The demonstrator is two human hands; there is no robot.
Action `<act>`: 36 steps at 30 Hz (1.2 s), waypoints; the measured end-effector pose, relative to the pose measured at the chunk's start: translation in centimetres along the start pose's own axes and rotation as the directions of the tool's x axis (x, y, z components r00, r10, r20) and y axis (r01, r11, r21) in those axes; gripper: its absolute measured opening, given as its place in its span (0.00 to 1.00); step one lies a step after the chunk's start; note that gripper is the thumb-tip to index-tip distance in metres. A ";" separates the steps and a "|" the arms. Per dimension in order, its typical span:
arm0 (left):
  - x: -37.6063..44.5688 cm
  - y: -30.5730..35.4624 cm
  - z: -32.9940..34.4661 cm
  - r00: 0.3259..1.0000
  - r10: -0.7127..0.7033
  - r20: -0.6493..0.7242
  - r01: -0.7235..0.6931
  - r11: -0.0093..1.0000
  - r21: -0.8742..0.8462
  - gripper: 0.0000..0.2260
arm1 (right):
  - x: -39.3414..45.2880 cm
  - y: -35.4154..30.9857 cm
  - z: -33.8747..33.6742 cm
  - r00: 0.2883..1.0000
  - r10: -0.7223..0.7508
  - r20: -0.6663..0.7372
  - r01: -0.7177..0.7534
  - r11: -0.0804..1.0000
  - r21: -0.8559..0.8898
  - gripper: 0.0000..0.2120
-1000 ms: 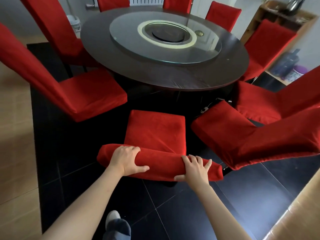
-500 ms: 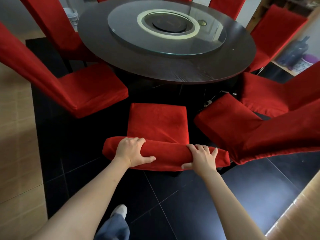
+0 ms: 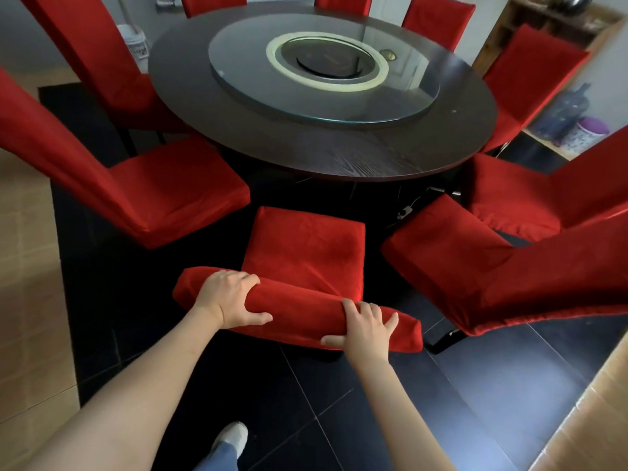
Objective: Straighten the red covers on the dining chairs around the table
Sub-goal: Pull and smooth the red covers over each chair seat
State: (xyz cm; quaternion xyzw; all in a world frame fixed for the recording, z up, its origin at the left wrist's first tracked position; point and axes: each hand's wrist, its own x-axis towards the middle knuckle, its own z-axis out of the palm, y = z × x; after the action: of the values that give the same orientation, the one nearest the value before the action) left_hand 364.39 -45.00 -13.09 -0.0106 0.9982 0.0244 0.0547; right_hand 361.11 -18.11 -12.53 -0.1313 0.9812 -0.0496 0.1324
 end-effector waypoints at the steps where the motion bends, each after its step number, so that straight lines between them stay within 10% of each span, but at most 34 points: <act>1: 0.4 -0.8 -0.1 1.000 0.009 0.012 -0.009 1.000 0.004 0.40 | 0.2 -0.7 0.0 1.000 0.004 0.000 -0.004 1.000 -0.004 0.41; 36: 5.2 -4.9 -0.7 0.982 0.186 -0.025 -0.186 0.982 -0.022 0.35 | 1.9 -3.8 -0.8 0.989 0.144 -0.025 -0.142 0.987 0.069 0.41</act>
State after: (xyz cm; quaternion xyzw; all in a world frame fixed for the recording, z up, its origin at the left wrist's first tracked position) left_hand 359.22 -50.01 -13.25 0.0819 0.9950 0.0413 0.0405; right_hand 360.05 -22.27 -11.69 -0.0555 0.9877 -0.0751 0.1254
